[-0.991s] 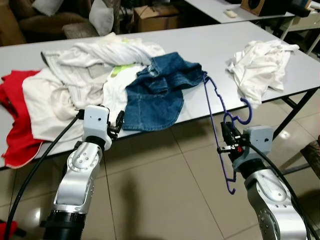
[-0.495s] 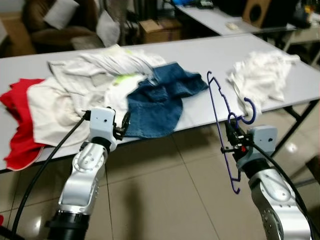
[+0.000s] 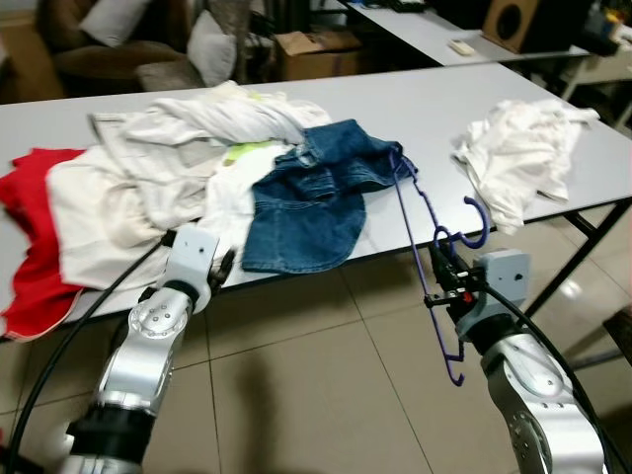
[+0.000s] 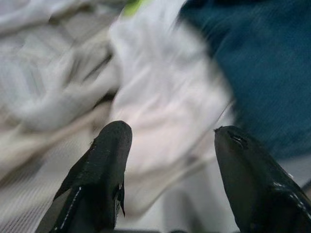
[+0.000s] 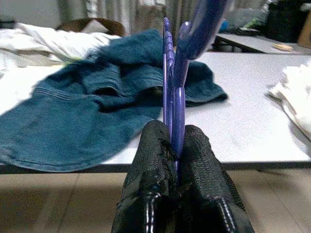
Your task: Hang hanger
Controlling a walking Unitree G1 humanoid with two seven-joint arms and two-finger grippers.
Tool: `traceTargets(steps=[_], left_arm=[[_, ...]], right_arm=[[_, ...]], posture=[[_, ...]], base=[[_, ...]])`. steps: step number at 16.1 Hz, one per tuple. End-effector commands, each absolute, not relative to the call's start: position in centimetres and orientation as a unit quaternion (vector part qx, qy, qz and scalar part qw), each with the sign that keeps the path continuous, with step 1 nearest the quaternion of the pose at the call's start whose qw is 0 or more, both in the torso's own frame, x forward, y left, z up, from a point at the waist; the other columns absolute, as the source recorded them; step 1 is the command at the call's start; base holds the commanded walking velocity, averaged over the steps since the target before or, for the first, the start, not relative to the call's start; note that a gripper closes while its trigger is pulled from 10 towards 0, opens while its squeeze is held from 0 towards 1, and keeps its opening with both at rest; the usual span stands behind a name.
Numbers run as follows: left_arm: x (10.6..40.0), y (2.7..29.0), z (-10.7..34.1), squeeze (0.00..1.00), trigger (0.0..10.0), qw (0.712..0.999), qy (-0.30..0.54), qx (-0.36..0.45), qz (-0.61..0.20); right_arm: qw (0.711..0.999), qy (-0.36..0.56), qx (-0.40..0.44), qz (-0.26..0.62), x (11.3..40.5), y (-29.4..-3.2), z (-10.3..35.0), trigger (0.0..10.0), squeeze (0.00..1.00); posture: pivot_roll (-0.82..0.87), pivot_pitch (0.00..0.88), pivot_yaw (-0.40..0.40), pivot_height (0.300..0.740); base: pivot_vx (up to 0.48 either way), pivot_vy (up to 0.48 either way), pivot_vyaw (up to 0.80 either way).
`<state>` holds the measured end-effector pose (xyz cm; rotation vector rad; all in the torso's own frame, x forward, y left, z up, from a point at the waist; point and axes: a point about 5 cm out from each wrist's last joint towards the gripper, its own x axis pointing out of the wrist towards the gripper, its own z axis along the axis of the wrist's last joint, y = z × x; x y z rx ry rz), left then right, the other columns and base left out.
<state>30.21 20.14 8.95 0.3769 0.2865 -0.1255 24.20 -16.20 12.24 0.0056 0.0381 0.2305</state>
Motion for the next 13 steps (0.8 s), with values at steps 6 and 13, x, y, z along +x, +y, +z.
traceTargets(steps=[6, 13], left_arm=[[32.0, 21.8, 8.1, 0.0, 8.0, 0.965, 0.176, 0.195, -0.024], [32.9, 20.4, 8.3, 0.0, 0.0, 0.972, 0.15, 0.172, -0.057]], right_arm=[[0.993, 0.016, -0.002, 0.115, 24.3, -16.3, 12.6, 10.0, 0.0], [0.993, 0.015, -0.004, 0.114, 24.4, -16.4, 12.7, 10.0, 0.0]], posture=[[-0.2, 0.0, -0.001, 0.74], [-0.21, 0.0, 0.0, 0.74]], base=[[0.0, 0.0, 0.0], [0.0, 0.0, 0.0]])
